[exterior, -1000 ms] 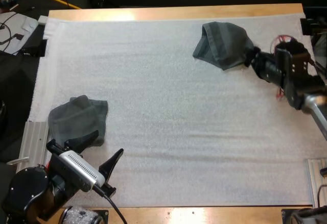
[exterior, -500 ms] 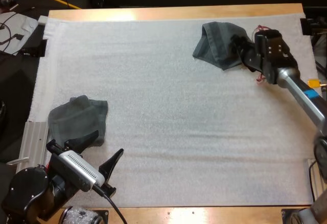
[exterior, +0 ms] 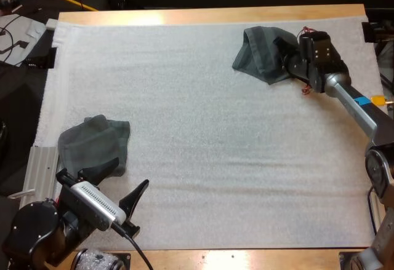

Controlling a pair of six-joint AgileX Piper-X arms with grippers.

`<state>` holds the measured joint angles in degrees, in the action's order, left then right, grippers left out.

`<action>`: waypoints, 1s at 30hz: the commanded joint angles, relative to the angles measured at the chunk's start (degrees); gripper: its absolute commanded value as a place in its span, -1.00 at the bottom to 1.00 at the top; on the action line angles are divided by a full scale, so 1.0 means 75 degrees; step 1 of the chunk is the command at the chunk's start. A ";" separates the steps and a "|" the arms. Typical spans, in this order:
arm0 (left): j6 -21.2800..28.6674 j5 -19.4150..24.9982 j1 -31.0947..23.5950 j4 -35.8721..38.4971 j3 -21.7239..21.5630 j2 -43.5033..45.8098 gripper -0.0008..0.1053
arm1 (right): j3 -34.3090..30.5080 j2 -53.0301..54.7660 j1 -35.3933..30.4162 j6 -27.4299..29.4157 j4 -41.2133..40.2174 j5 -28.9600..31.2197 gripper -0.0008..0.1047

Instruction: Pick towel from pile, fold and stack

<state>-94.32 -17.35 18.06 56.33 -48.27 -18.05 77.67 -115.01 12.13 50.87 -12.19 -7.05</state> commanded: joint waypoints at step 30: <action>-0.0033 -0.0003 0.0021 -0.0041 -0.0057 -0.0020 0.18 | 0.0133 0.3180 0.0807 0.3569 -0.2187 0.0623 -0.71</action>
<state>-94.32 -17.35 18.06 56.38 -48.27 -18.05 78.16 -90.70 18.64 79.35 -26.44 -3.20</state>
